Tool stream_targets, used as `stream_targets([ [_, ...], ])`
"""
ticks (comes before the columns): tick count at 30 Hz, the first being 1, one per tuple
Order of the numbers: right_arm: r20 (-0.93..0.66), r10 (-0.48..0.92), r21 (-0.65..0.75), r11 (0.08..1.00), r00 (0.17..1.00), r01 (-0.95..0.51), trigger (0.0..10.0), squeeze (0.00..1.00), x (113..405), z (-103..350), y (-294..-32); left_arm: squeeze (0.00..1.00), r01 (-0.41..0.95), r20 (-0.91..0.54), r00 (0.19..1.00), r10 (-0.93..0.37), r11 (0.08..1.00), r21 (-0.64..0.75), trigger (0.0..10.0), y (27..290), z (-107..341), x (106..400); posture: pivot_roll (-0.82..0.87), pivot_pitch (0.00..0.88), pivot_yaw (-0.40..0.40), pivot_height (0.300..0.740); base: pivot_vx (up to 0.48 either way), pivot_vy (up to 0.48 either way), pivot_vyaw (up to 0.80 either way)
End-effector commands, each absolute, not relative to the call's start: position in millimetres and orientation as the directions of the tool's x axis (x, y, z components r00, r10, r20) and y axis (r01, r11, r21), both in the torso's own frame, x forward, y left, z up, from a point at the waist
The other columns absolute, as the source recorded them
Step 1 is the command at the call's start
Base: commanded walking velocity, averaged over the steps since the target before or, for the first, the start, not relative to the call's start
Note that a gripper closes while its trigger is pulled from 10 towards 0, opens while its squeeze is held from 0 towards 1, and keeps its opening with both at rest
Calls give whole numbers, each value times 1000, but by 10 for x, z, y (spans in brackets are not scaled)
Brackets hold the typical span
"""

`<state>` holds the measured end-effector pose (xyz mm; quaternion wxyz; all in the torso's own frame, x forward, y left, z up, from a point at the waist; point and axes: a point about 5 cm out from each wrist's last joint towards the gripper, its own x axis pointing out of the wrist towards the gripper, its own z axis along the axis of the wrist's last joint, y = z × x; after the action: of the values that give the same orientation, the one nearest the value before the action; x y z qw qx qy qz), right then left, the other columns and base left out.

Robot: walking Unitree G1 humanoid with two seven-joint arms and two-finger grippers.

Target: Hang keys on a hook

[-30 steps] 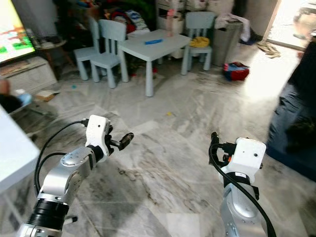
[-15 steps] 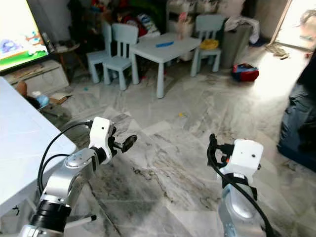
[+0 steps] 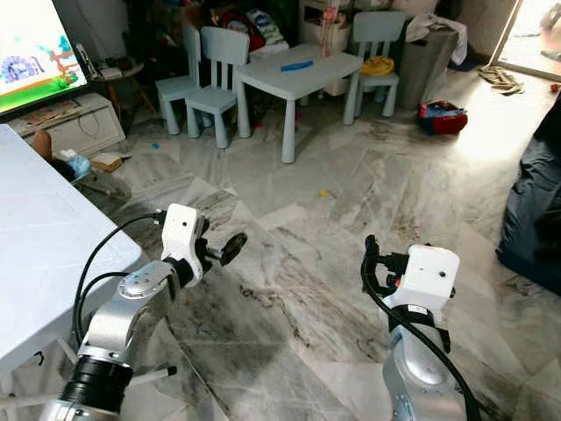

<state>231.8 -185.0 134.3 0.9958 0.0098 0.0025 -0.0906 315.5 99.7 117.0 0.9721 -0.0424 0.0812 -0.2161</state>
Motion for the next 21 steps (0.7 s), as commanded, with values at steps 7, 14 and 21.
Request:
stream_targets([
  [7,-48,-150,96,983,987,154,10000,0,2356,1263,-1798,0,370,-81,923,-377,925,-88,10000,1098,1151,3151,6,38,-7,740,0,0,0],
  [14,-129,-144,119,980,981,160,10000,0,2335,953,-1753,0,363,-115,921,-371,928,-82,10000,1146,960,3091,17,30,-12,740,0,0,0],
  [21,-240,-142,167,969,960,184,10000,0,2332,669,-1755,0,291,-296,892,-340,936,-199,10000,1215,639,3089,21,16,-16,740,0,0,0],
])
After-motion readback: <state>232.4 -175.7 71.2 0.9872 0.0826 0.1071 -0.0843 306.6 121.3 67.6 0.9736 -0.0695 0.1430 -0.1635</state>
